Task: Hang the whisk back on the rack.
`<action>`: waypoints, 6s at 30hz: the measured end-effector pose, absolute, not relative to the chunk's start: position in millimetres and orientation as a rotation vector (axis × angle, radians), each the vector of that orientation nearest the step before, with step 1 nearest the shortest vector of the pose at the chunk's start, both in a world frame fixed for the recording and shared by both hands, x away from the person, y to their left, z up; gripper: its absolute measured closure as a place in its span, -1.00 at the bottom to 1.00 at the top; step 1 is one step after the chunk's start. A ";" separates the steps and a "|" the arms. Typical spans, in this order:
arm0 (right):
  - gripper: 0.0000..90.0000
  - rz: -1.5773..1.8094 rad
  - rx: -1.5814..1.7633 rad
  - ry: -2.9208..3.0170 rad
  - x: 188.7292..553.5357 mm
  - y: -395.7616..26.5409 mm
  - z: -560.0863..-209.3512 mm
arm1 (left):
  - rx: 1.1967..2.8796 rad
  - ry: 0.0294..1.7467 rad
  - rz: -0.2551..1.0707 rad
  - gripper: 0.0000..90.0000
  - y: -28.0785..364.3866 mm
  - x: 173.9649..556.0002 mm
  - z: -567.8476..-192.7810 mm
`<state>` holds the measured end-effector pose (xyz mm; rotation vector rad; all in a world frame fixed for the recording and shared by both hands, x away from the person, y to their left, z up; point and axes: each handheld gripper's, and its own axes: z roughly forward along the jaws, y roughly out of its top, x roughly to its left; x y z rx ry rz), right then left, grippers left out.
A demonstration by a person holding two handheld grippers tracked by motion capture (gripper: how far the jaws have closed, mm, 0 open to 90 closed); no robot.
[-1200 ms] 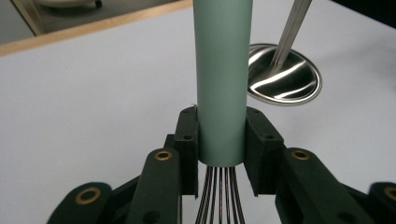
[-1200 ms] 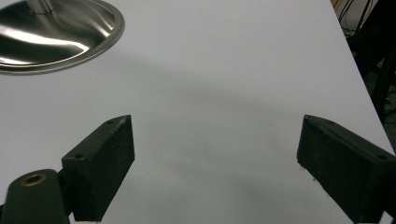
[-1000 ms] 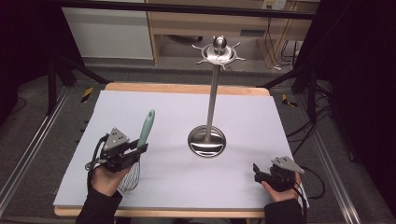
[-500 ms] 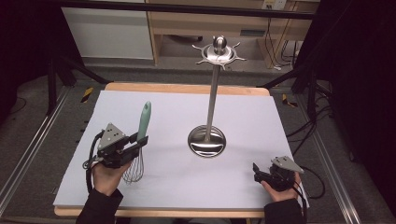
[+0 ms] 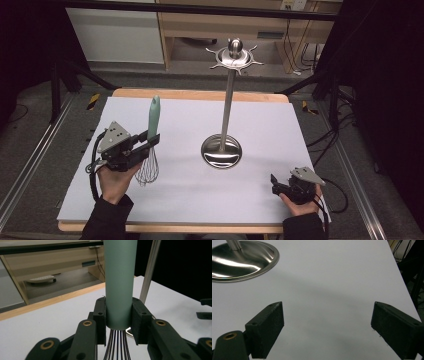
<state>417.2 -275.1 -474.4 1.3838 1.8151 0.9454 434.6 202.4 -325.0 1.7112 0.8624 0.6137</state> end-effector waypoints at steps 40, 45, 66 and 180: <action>-0.70 0.961 1.385 1.820 417.3 -274.6 -472.9 | 1.675 0.762 0.579 0.52 163.0 456.7 -273.0; -0.70 0.956 1.386 1.824 418.0 -274.5 -473.3 | 1.673 0.748 0.581 0.53 159.9 456.4 -268.2; -0.70 0.960 1.389 1.821 418.0 -274.7 -472.6 | 1.693 0.694 0.573 0.53 133.9 458.3 -255.7; -0.71 0.984 1.397 1.816 417.6 -276.0 -471.7 | 1.740 0.693 0.573 0.27 78.8 506.0 -272.9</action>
